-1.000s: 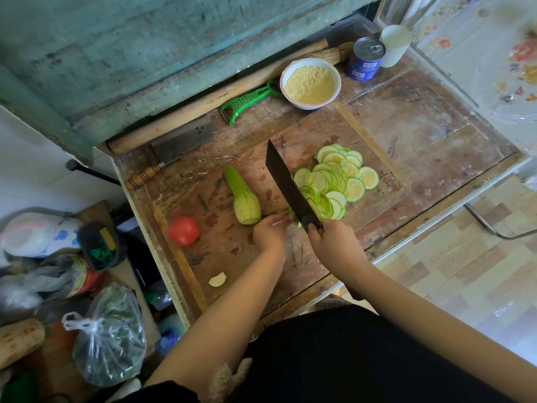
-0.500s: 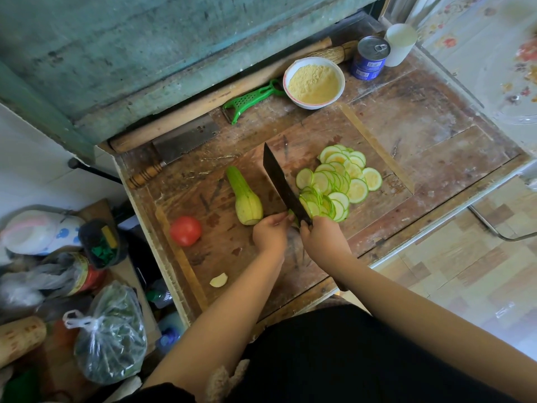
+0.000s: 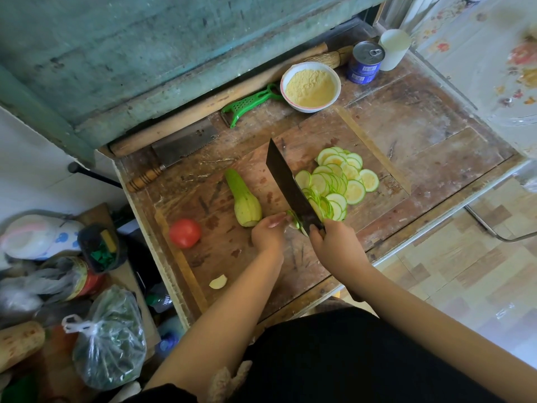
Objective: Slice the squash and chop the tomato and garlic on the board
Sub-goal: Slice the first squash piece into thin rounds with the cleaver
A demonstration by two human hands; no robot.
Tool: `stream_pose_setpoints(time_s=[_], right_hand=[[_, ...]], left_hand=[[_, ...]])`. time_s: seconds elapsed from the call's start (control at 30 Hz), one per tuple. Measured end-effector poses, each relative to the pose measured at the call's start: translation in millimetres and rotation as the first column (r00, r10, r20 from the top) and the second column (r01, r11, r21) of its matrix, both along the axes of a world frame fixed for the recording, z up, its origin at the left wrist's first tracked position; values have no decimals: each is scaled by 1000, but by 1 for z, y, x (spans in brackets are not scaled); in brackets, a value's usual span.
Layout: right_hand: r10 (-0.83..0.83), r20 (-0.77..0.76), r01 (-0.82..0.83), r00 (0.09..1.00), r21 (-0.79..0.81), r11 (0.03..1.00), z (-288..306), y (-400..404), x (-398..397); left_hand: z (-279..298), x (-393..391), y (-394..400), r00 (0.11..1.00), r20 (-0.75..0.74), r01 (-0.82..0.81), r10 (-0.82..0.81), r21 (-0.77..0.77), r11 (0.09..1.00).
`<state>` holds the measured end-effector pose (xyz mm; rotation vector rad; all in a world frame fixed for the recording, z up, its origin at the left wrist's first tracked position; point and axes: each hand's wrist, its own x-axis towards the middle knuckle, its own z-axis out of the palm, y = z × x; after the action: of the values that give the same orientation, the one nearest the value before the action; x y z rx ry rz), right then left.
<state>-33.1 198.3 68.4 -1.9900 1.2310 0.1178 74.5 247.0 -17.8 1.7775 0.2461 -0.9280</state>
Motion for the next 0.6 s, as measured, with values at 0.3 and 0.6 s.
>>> stream_pose_setpoints(time_s=[0.3,0.6], right_hand=[[-5,9,5,1000,2,1000,1,2,-2],[-17,4,17,1000,14,1000,-1,4,0]], left_hand=[[-3,0,-2,1000,-13,-21,21,-12,1000],[-6,0,-2,999,-5,-34,34,-42,999]])
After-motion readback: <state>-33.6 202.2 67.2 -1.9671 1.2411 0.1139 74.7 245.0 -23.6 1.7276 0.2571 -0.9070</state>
